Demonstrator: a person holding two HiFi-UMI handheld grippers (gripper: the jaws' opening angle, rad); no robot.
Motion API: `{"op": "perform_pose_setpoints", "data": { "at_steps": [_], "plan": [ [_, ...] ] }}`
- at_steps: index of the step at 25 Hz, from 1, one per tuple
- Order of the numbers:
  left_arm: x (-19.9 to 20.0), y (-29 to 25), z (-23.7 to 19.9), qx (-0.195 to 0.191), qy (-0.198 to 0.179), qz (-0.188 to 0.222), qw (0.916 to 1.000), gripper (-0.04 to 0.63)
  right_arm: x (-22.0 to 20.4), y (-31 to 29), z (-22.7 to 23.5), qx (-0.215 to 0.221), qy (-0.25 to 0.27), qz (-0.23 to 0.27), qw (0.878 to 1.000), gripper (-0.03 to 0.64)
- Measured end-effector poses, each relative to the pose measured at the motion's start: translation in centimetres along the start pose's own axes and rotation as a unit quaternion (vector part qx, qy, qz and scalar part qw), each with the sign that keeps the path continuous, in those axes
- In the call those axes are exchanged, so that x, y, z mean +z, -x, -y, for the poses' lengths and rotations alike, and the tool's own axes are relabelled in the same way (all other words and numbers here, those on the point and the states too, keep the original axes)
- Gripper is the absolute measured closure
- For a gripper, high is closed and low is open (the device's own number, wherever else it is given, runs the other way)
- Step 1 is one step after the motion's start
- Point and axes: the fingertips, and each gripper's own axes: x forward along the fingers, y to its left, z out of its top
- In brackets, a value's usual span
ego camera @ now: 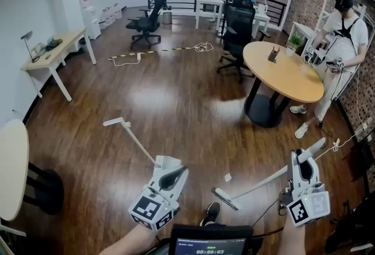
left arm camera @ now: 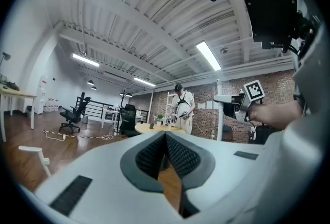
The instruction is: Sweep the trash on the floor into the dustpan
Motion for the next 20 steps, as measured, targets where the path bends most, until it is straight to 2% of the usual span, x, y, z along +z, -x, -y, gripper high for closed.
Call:
{"op": "perform_pose_setpoints", "data": {
  "at_steps": [4,9,14,18,20],
  "plan": [
    [-0.1,-4.2,-1.4,0.012,-0.002,-0.017,0.9998,0.572,0.1,-2.8,2.1,0.009,-0.003,0.015,1.000,0.515],
    [1.2,-12.3,-2.3,0.012,-0.021,-0.016,0.9996,0.572,-0.9,-6.6,7.5,0.010,-0.011,0.017,1.000,0.517],
    [0.4,-22.2,-1.7,0.004,-0.023,-0.035,0.9991,0.572,-4.2,-10.0,15.1,0.009,-0.023,0.011,1.000,0.517],
    [0.7,-29.3,-0.9,0.025,-0.031,-0.026,0.9989,0.572,-6.7,-12.5,21.6,0.013,-0.029,0.002,0.999,0.517],
    [-0.5,-32.6,-0.3,0.015,-0.030,-0.033,0.9989,0.572,-8.4,-13.2,24.6,0.006,-0.028,-0.002,1.000,0.517]
  ]
}}
